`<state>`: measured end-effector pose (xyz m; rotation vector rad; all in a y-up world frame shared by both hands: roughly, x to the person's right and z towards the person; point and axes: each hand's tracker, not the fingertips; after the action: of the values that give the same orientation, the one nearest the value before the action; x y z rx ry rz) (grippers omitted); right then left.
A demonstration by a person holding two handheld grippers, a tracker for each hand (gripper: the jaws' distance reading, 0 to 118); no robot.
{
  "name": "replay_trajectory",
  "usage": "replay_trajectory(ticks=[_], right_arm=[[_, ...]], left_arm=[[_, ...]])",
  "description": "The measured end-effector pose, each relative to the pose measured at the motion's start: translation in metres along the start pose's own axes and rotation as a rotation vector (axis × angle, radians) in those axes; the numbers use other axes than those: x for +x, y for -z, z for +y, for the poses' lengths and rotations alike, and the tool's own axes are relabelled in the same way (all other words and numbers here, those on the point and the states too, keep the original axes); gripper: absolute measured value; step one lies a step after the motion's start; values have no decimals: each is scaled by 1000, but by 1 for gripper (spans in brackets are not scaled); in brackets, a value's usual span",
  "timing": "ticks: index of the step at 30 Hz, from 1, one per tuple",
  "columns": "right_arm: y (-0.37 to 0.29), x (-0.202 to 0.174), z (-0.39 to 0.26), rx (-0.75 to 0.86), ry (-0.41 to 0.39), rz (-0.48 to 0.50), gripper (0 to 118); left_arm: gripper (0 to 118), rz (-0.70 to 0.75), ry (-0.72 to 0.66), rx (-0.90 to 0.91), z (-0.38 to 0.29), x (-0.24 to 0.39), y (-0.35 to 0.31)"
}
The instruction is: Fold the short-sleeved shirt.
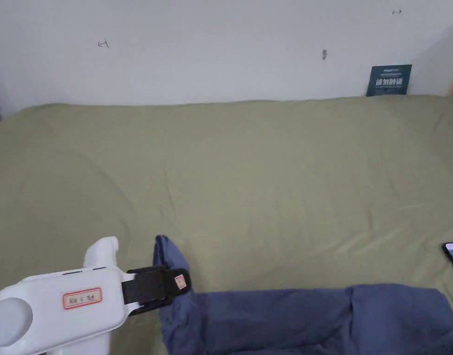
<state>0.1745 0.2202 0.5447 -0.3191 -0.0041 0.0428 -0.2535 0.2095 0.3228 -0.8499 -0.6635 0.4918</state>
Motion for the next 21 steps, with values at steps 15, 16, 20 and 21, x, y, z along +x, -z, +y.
replay_trajectory(ticks=[15,16,20,21], right_arm=[[-29,31,-6,13,56,-120,0],[-29,32,-6,11,66,-120,0],[-30,31,-6,6,86,-115,0],[-30,32,-7,4,84,-109,0]], left_arm=[[33,-9,-87,-310,-67,6,177],[55,15,-119,-294,-69,4,176],[65,-131,-253,-104,-58,-5,135],[53,-166,-239,-42,-56,-9,123]])
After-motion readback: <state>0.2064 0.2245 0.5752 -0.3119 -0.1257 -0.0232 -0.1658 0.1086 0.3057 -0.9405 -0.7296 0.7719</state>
